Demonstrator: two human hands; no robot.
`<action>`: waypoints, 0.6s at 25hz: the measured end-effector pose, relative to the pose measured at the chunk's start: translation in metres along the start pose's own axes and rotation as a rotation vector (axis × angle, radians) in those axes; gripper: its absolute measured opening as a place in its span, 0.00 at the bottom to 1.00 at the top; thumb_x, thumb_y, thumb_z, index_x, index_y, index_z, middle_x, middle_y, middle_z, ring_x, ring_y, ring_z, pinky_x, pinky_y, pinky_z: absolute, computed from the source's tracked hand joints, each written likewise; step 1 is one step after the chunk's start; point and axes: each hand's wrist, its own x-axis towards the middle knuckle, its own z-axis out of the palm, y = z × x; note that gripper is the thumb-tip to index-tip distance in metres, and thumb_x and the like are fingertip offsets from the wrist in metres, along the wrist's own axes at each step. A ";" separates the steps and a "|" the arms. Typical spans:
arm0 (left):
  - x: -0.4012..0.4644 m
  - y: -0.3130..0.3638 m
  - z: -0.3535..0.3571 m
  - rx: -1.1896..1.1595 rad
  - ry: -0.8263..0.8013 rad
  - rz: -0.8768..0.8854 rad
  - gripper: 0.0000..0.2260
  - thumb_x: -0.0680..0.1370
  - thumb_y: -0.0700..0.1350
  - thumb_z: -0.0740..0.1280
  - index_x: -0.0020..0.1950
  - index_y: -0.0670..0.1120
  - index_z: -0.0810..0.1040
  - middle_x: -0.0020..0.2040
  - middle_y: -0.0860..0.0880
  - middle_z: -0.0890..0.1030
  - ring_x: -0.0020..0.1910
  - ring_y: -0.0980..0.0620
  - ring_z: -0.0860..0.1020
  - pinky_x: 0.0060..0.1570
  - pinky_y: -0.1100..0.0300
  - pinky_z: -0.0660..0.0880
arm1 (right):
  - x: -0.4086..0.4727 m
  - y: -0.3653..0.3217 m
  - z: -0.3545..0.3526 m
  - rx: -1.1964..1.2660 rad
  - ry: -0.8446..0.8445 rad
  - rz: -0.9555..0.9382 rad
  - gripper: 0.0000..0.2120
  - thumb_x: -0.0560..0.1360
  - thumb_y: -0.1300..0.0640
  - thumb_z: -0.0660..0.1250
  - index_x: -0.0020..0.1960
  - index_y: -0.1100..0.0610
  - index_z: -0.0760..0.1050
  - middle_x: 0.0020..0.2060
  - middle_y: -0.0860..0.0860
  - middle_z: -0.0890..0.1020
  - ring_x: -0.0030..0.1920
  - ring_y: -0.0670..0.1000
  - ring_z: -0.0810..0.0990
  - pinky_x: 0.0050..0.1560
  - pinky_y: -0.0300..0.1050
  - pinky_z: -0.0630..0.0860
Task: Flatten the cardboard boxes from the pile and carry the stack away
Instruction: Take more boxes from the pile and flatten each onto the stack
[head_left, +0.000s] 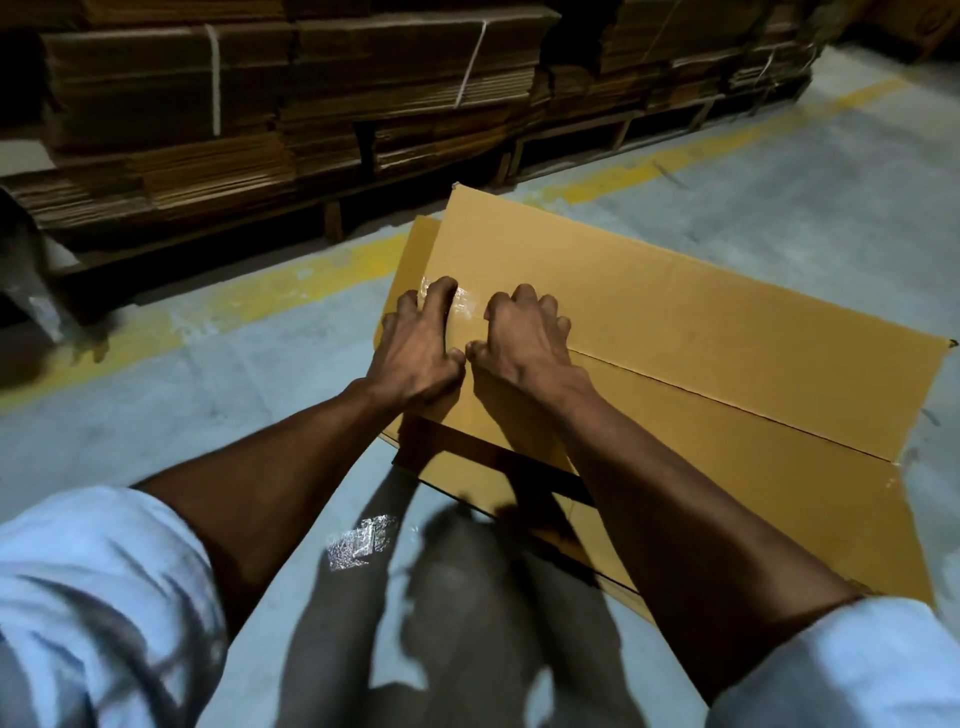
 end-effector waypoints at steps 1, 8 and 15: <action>0.001 0.001 0.000 0.002 -0.013 0.002 0.35 0.74 0.50 0.71 0.75 0.58 0.54 0.73 0.39 0.63 0.69 0.31 0.66 0.64 0.36 0.70 | 0.000 -0.002 0.000 0.027 -0.032 0.018 0.21 0.76 0.43 0.70 0.62 0.56 0.75 0.59 0.57 0.74 0.65 0.61 0.68 0.59 0.58 0.66; -0.003 -0.002 0.000 0.008 0.062 0.066 0.30 0.77 0.45 0.68 0.75 0.54 0.59 0.77 0.43 0.54 0.67 0.30 0.70 0.64 0.39 0.72 | 0.003 -0.009 0.012 0.396 0.015 0.202 0.20 0.76 0.47 0.69 0.67 0.44 0.76 0.61 0.50 0.79 0.66 0.56 0.65 0.53 0.51 0.58; -0.006 0.007 0.013 -0.055 0.233 -0.001 0.24 0.74 0.45 0.72 0.65 0.44 0.65 0.65 0.42 0.68 0.64 0.40 0.70 0.62 0.46 0.72 | 0.005 -0.027 0.005 0.612 0.139 0.475 0.08 0.74 0.46 0.68 0.44 0.46 0.85 0.47 0.48 0.82 0.62 0.55 0.69 0.57 0.52 0.59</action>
